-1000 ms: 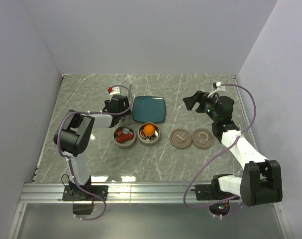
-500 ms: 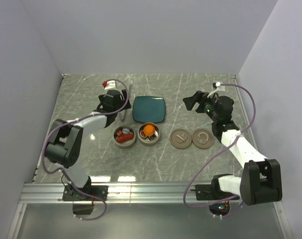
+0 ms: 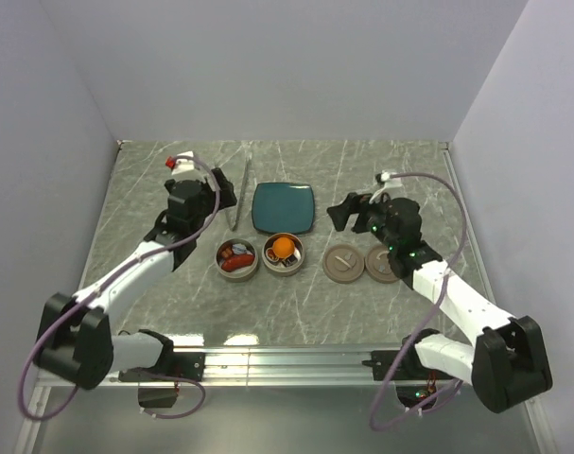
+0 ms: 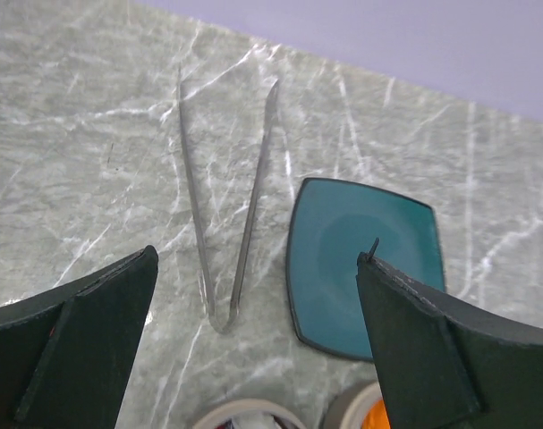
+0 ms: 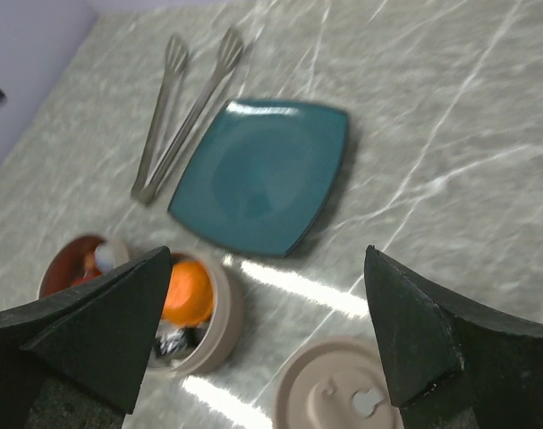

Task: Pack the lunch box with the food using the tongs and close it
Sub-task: Put down the clamp, then pick up the lid of the lunch box with the right arm

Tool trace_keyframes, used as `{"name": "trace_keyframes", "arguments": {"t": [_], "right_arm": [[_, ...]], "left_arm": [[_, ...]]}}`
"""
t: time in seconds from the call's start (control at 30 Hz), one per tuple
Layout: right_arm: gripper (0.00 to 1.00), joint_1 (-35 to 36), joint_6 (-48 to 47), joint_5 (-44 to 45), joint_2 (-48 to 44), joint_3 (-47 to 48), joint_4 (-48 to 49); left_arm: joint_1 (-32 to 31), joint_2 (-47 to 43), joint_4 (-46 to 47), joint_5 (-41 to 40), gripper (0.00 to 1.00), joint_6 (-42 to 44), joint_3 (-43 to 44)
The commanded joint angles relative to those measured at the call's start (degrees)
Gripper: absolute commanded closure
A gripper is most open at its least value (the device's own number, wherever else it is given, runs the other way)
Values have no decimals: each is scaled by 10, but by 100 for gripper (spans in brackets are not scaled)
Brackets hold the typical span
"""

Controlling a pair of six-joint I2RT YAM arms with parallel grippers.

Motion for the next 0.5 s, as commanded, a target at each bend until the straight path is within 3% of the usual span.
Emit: {"name": "trace_keyframes", "arguments": {"t": [0.0, 0.2, 0.47], "right_arm": [[5, 56, -27, 86, -38, -5, -47], [6, 115, -14, 169, -33, -14, -119], [7, 167, 3, 234, 58, 38, -211]], "left_arm": [[-1, -69, 17, 19, 0, 13, -32], [3, -133, 27, 29, 1, 15, -66], [11, -180, 28, 33, 1, 17, -89]]}}
